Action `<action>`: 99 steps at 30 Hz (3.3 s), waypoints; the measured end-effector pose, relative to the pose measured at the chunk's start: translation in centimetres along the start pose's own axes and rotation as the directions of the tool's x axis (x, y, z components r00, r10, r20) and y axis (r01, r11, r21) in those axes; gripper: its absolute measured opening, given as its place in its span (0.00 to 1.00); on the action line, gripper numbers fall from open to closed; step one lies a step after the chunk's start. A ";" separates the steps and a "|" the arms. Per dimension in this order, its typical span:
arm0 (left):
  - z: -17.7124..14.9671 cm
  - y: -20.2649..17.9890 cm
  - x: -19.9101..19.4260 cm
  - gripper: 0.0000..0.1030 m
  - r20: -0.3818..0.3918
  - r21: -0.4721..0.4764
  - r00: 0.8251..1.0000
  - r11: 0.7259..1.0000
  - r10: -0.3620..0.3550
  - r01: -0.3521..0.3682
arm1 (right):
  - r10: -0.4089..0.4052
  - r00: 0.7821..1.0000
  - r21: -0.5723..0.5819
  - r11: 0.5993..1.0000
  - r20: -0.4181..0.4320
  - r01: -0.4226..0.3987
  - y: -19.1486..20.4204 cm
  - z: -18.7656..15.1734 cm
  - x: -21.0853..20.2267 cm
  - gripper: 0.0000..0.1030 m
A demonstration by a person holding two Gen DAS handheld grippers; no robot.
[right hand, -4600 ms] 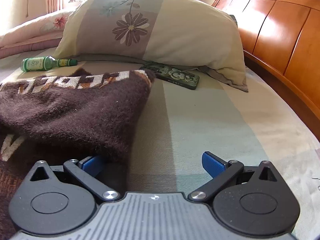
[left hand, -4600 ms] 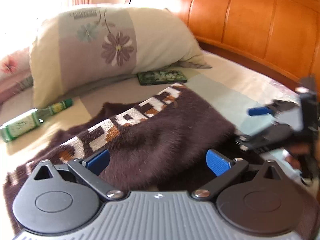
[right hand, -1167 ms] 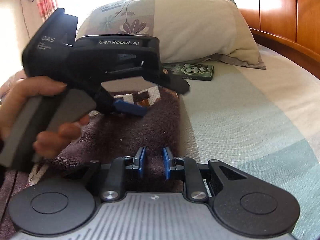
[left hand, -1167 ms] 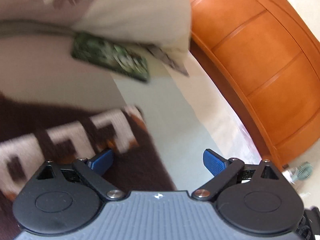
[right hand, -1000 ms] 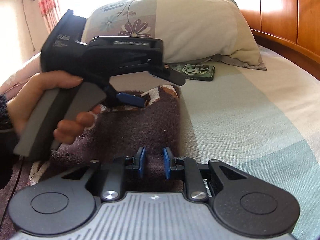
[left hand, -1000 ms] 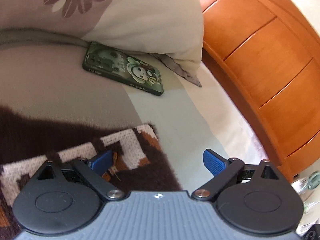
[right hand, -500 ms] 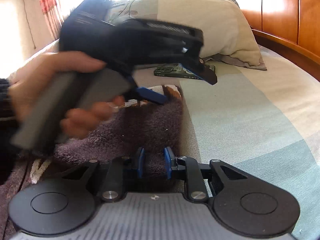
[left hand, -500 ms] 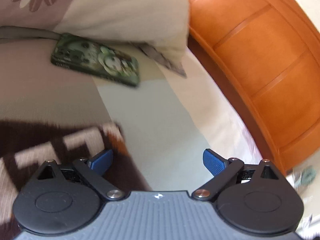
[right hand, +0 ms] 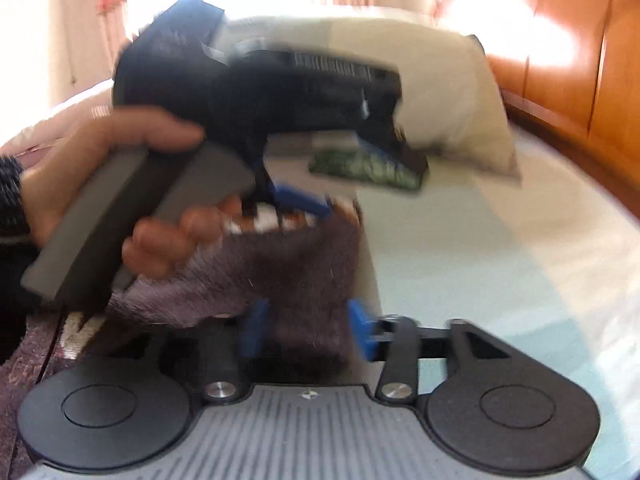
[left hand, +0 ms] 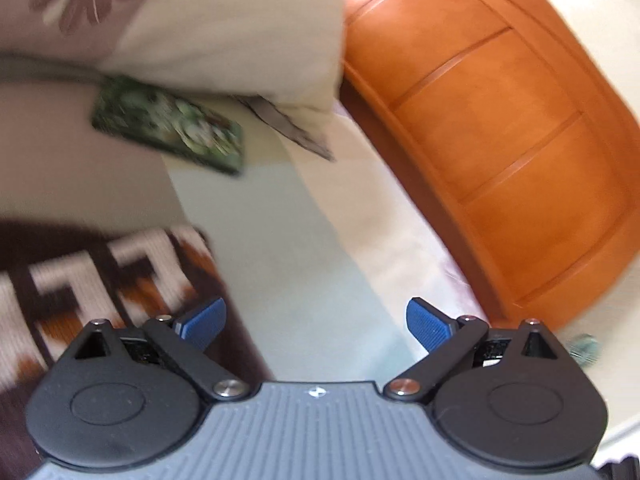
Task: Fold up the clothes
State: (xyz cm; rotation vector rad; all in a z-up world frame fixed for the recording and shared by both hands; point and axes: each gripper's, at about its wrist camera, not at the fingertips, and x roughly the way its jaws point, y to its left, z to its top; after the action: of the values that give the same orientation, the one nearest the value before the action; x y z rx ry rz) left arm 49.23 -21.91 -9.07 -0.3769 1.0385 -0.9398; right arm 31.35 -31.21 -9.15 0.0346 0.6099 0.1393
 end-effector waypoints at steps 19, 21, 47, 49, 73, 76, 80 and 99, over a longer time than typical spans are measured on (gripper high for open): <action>-0.3 6.1 -2.8 0.92 0.105 -0.164 0.992 0.985 0.075 -0.057 | 0.058 0.998 -0.014 0.998 0.028 -0.058 0.0 0.6 -2.0 0.95; -0.4 5.6 -4.0 0.93 0.122 -0.145 0.990 0.988 0.073 -0.055 | 0.055 0.998 -0.023 0.998 0.030 -0.054 0.2 0.6 -1.9 0.97; -3.7 6.7 -12.9 0.93 0.170 -0.150 0.983 0.988 0.067 -0.042 | 0.067 0.998 -0.086 0.994 0.003 -0.067 2.5 0.8 -1.0 1.00; -3.3 5.8 -10.5 0.93 0.133 -0.141 0.991 0.990 0.014 0.005 | 0.060 0.998 -0.100 0.993 -0.004 -0.061 2.6 0.7 -0.8 1.00; -10.0 9.4 -20.7 0.93 0.217 -0.330 0.931 0.919 0.295 -0.214 | 0.036 0.999 -0.077 0.996 0.015 -0.035 1.2 1.2 -2.3 1.00; -8.2 6.8 -17.8 0.94 0.210 -0.219 0.965 0.969 0.159 -0.112 | 0.035 0.999 -0.083 0.996 0.004 -0.035 1.4 1.2 -1.8 1.00; -7.3 4.8 -13.3 0.94 0.144 -0.142 0.985 0.987 0.091 -0.070 | 0.020 1.000 -0.107 0.994 -0.020 -0.022 1.8 0.9 -1.0 1.00; -12.9 10.9 -21.5 0.93 0.247 -0.381 0.896 0.887 0.369 -0.260 | 0.029 0.999 -0.078 0.996 -0.018 -0.031 1.0 1.1 -1.4 1.00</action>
State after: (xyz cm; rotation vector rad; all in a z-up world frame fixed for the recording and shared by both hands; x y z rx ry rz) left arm 39.49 3.62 -10.58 -0.6014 0.9300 -0.3821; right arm 30.72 -30.36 -7.38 -0.0332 0.6201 0.1927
